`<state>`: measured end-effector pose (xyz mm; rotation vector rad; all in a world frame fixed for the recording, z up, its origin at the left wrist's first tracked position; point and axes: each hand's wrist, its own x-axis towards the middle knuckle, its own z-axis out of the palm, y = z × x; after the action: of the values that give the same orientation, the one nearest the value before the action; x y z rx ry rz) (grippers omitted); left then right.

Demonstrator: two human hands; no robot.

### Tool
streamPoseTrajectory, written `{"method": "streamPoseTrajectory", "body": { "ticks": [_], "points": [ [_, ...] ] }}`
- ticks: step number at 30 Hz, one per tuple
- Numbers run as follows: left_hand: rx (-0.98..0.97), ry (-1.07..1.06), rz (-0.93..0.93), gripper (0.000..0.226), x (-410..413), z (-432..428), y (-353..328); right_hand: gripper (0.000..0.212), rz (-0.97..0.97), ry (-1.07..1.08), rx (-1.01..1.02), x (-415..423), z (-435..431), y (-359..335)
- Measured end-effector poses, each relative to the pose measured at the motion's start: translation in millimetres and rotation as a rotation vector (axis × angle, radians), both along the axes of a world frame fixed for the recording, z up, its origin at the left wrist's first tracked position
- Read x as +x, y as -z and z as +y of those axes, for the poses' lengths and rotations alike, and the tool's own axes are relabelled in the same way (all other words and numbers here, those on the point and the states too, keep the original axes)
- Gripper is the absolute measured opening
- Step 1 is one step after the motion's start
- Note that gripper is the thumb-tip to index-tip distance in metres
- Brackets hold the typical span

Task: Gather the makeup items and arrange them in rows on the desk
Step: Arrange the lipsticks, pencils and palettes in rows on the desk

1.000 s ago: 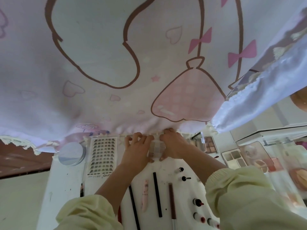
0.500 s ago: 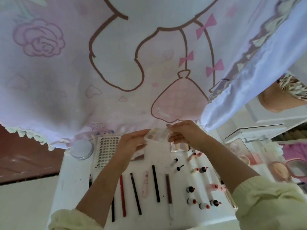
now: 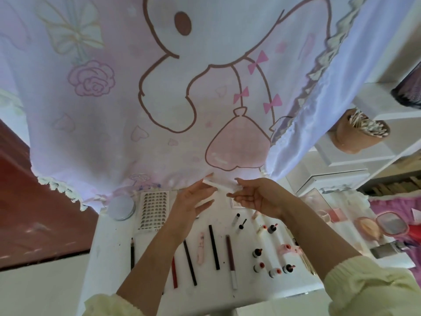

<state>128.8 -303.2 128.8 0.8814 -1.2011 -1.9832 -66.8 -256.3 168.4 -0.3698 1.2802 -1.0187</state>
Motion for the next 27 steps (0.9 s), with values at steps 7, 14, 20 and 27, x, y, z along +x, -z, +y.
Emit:
{"method": "streamPoseTrajectory", "body": {
  "ticks": [7, 14, 20, 27],
  "points": [
    [0.009, -0.090, 0.069, 0.053, -7.1, 14.5, -5.9, 0.018, 0.025, -0.074, -0.030, 14.0, 6.5, 0.7],
    [0.131, -0.095, 0.182, 0.048, -7.6, 14.8, -5.2, 0.032, 0.060, -0.098, -0.036, 21.4, 10.2, -2.7],
    [0.249, -0.065, 0.239, 0.047, -9.5, 13.4, -6.3, 0.032, 0.028, -0.100, -0.048, 27.1, 12.6, -11.1],
    [0.252, -0.156, 0.271, 0.047, -12.1, 6.3, -4.7, 0.040, 0.239, -0.126, -0.081, 24.0, 12.4, -10.5]
  ]
}}
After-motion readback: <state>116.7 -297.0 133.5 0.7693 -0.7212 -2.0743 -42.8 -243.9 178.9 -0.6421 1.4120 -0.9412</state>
